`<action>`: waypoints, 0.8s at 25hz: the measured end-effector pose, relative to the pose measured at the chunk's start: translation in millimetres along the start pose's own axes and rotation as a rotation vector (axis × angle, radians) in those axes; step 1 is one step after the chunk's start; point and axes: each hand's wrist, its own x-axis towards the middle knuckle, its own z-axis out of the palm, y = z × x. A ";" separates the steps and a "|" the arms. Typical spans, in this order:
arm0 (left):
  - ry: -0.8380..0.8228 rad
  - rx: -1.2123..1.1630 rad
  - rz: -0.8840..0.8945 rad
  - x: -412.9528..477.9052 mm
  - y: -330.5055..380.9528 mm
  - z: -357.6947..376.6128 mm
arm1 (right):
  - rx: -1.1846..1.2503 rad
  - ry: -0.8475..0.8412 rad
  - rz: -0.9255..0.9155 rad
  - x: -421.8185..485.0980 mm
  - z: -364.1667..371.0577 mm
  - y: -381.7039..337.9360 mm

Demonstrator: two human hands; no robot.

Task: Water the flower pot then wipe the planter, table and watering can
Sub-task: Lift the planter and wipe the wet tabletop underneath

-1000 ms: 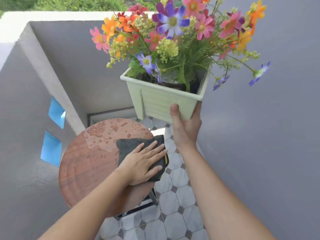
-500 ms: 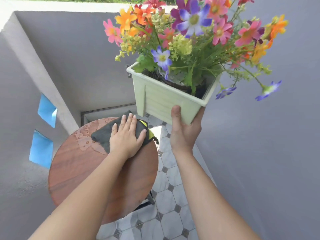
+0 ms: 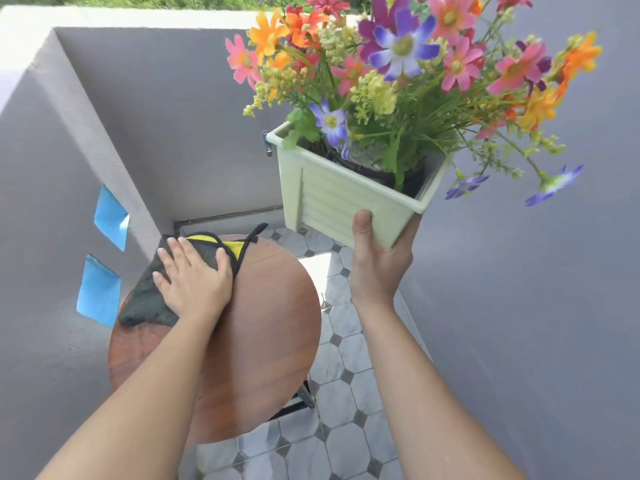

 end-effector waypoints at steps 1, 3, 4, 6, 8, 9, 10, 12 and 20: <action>0.012 -0.002 -0.041 -1.8 -5.7 -2.0 | 0.006 -0.005 0.003 -1.7 -0.4 0.4; 0.040 -0.013 -0.122 -10.1 -16.7 -7.5 | 0.020 -0.015 0.012 -5.6 -1.2 -0.6; 0.051 -0.018 -0.162 -16.6 -21.3 -10.5 | 0.021 -0.018 0.015 -7.1 -1.8 -1.7; 0.052 -0.019 -0.241 -33.6 -29.0 -15.0 | 0.013 -0.020 0.017 -8.8 -3.8 -3.1; 0.048 -0.004 -0.316 -54.9 -34.2 -15.8 | 0.014 -0.032 0.012 -8.9 -7.5 -4.4; 0.047 0.002 -0.337 -66.1 -36.5 -15.6 | 0.016 -0.037 0.010 -9.7 -9.3 -5.2; 0.041 0.002 -0.345 -76.3 -38.7 -15.3 | 0.017 -0.040 0.008 -11.2 -11.2 -5.8; 0.026 0.008 -0.347 -95.2 -41.8 -13.8 | 0.024 -0.043 0.009 -14.6 -14.3 -7.0; -0.006 -0.013 -0.331 -160.4 -34.7 -6.1 | 0.016 -0.063 0.003 -23.2 -26.6 -12.6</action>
